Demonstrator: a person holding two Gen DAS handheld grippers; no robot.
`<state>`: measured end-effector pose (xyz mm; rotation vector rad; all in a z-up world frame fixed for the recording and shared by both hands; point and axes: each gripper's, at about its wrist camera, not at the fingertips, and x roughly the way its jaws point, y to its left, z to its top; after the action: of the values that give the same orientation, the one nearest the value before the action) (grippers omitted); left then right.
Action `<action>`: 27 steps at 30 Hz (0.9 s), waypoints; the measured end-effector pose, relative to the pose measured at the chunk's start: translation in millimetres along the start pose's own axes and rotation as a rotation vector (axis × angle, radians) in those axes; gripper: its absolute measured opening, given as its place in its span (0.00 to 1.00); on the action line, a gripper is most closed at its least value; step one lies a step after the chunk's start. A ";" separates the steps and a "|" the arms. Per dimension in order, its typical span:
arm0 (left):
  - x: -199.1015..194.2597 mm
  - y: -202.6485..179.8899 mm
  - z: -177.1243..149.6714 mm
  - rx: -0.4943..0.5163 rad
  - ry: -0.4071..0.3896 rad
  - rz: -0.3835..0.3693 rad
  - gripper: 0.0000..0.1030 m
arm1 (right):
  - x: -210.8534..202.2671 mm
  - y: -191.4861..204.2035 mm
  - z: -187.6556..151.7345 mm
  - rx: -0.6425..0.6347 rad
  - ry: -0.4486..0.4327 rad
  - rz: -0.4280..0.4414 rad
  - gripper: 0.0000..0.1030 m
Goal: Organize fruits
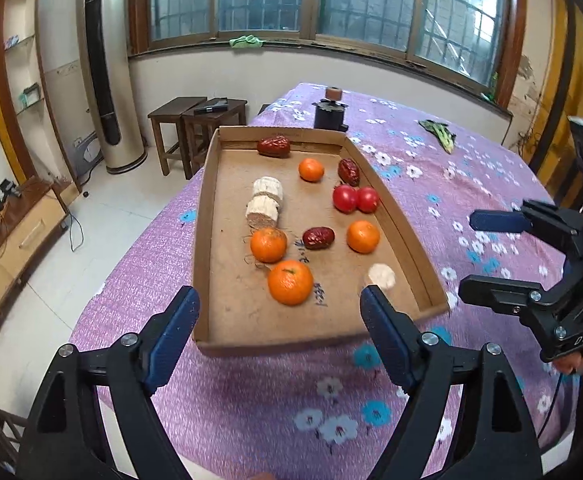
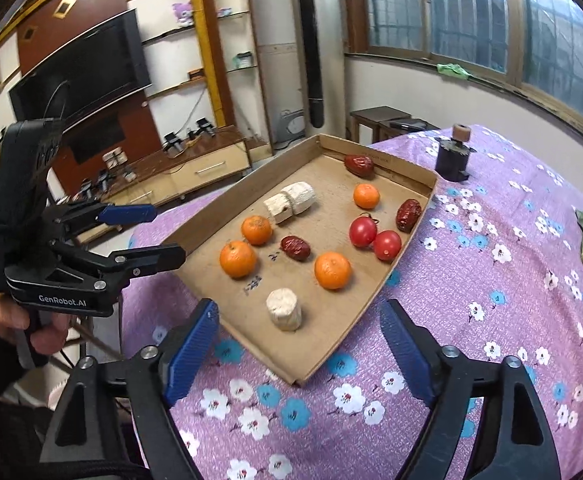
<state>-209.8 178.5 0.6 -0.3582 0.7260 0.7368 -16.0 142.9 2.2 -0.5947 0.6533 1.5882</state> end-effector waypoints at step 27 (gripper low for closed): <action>-24.6 -20.2 -22.7 0.045 -0.002 -0.067 0.80 | -0.2 41.6 -20.7 -0.199 0.050 0.018 0.84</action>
<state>-218.8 140.5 3.1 -0.3390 0.7249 0.6562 -57.2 124.6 -9.2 -0.7788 0.5421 1.6719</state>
